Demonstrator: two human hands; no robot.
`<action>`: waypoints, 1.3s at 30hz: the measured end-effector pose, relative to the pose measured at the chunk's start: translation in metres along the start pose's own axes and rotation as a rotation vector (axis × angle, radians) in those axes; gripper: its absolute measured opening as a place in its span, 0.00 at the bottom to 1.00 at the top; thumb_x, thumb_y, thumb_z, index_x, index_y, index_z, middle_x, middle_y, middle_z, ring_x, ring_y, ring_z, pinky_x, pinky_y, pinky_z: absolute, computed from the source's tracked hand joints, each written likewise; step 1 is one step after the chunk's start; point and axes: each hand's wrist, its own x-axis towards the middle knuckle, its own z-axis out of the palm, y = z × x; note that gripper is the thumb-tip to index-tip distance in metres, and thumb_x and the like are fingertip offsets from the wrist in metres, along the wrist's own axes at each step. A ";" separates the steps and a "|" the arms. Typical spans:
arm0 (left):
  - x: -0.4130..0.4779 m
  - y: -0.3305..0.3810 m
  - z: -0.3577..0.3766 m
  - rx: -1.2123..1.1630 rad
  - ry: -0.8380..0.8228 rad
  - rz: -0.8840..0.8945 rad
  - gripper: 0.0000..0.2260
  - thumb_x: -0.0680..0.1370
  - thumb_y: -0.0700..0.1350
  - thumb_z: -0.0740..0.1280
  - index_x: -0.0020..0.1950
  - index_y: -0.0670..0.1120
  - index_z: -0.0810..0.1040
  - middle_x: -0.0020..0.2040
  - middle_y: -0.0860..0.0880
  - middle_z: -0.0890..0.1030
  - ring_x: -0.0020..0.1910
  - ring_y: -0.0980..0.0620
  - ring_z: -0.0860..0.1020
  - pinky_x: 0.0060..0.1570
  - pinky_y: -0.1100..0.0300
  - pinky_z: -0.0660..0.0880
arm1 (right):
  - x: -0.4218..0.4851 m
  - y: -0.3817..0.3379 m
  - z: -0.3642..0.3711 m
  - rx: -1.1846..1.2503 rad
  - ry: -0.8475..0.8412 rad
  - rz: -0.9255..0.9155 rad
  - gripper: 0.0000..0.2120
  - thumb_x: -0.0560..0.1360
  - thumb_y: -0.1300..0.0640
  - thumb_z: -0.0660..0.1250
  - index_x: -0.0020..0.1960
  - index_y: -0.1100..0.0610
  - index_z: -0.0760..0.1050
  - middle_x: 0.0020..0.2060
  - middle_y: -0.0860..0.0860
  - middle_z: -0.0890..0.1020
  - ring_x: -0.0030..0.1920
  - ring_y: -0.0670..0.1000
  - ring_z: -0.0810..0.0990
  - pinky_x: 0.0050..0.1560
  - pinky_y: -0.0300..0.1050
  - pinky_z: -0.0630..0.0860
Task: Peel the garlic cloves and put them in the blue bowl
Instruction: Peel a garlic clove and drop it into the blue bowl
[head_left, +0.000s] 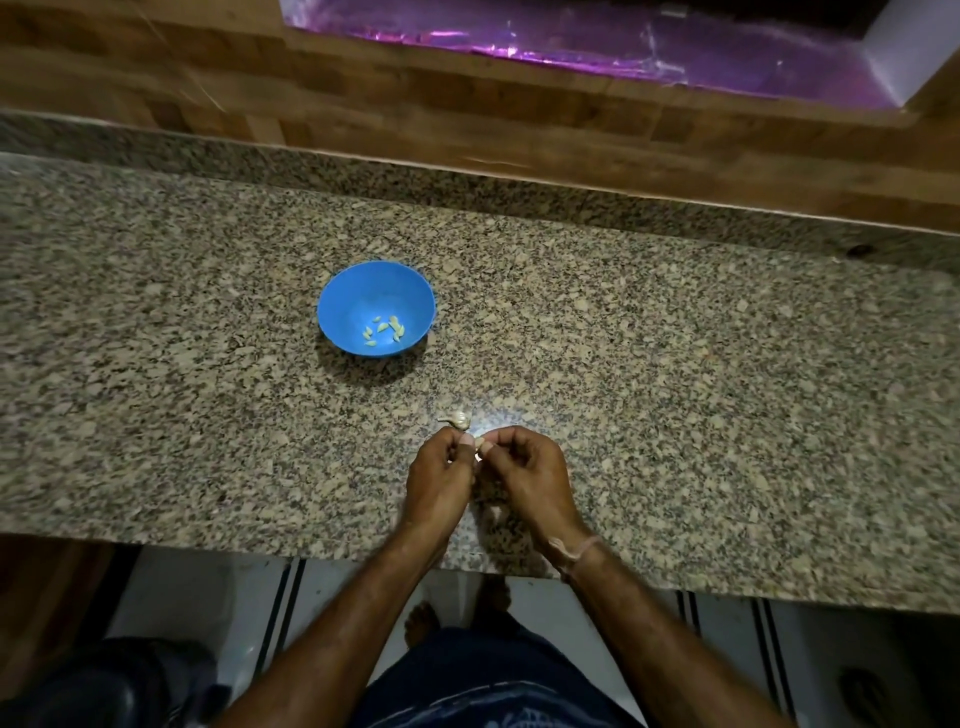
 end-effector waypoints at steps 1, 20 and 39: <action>0.002 -0.001 0.002 0.009 0.000 -0.011 0.11 0.85 0.46 0.63 0.42 0.50 0.77 0.40 0.48 0.81 0.40 0.47 0.80 0.42 0.50 0.78 | 0.002 0.002 -0.001 -0.020 -0.004 0.003 0.04 0.81 0.59 0.71 0.52 0.58 0.84 0.44 0.54 0.88 0.47 0.56 0.88 0.53 0.60 0.85; 0.009 -0.009 0.035 0.240 0.157 -0.016 0.10 0.85 0.47 0.63 0.48 0.47 0.82 0.40 0.50 0.83 0.39 0.53 0.81 0.35 0.59 0.71 | 0.031 0.018 -0.019 0.340 -0.140 0.248 0.04 0.79 0.65 0.72 0.52 0.64 0.84 0.47 0.64 0.87 0.49 0.62 0.86 0.53 0.53 0.83; 0.010 0.006 0.017 0.350 0.113 -0.010 0.04 0.80 0.50 0.71 0.47 0.53 0.85 0.37 0.57 0.84 0.36 0.60 0.81 0.34 0.61 0.72 | 0.034 0.006 -0.033 -0.216 -0.158 -0.195 0.08 0.80 0.64 0.71 0.54 0.55 0.86 0.49 0.45 0.87 0.52 0.41 0.84 0.54 0.35 0.79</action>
